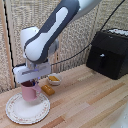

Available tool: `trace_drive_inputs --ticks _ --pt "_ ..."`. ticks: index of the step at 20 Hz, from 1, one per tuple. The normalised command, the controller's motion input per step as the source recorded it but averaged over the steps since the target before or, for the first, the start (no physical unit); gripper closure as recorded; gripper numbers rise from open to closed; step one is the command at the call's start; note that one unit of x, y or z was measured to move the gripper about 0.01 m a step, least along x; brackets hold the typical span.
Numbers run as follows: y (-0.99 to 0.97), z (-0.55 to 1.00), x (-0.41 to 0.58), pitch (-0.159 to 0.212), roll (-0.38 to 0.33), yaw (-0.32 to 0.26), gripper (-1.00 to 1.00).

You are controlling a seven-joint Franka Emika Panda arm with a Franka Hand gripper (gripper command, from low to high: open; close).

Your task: Please focus on the pink mug and carefully direct your gripper towards it. Gently take hold of the pink mug using your grasping instrument. Exercise caution as you elevate the pink mug off the tabletop. Shift the pink mug so it is above the white platter. With precision, slowly place the pink mug onto the white platter.

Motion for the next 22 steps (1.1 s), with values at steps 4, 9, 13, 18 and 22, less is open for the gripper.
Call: trace_drive_inputs --ticks 4,9,13,18,22 --pt "0.25 -0.32 0.239 -0.028 -0.110 0.063 1.00" --pt "0.15 -0.15 0.281 -0.051 -0.033 0.045 1.00" --pt "0.06 0.12 0.211 -0.039 0.010 0.029 -1.00" --pt "-0.04 0.67 0.189 0.071 0.057 0.053 -1.00" --pt "-0.07 0.70 0.118 0.079 0.051 0.042 -1.00"
